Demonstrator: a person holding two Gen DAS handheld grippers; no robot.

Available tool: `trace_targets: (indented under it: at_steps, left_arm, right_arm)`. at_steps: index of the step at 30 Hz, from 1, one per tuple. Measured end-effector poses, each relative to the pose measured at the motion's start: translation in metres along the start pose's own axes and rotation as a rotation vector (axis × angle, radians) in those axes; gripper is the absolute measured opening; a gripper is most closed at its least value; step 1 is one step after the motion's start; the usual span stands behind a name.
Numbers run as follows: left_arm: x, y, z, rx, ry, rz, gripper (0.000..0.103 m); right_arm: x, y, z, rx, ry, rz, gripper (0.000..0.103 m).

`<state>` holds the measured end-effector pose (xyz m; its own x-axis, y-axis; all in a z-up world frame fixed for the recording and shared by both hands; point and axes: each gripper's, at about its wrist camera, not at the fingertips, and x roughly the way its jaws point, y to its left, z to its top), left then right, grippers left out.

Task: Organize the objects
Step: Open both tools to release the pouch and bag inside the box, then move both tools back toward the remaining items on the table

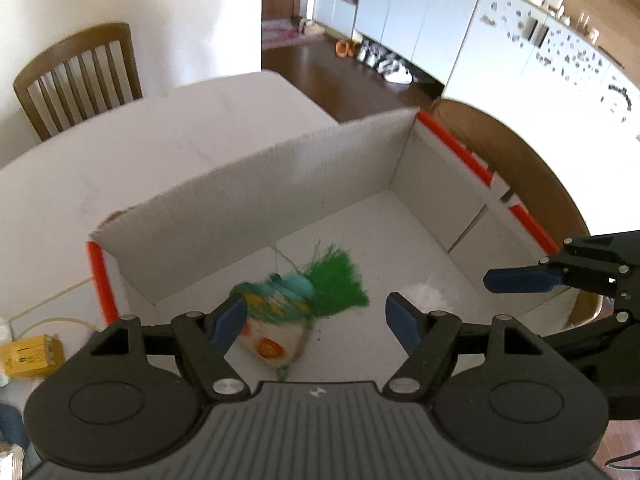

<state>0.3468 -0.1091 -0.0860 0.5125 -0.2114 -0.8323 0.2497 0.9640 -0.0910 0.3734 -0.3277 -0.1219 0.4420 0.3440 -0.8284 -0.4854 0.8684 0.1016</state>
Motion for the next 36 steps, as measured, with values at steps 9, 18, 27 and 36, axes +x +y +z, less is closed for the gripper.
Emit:
trace_targets:
  at_steps: [9,18,27,36]
  left_arm:
    - [-0.04,-0.002,-0.013,-0.019,-0.114,0.001,0.076]
    - [-0.09,-0.003,-0.032,-0.041,-0.229,0.007,0.076]
    - [-0.133,0.012,-0.062,-0.052,-0.326,0.022,0.084]
    - [-0.164,0.046,-0.101,-0.083,-0.377,0.07,0.084]
  right_arm:
    - [-0.036,0.006,-0.005,0.01,-0.096,0.02,0.062]
    - [-0.06,0.027,-0.008,-0.004,-0.164,0.02,0.072]
    - [-0.077,0.06,-0.011,-0.014,-0.228,0.031,0.08]
    - [-0.087,0.104,-0.015,0.004,-0.322,0.077,0.098]
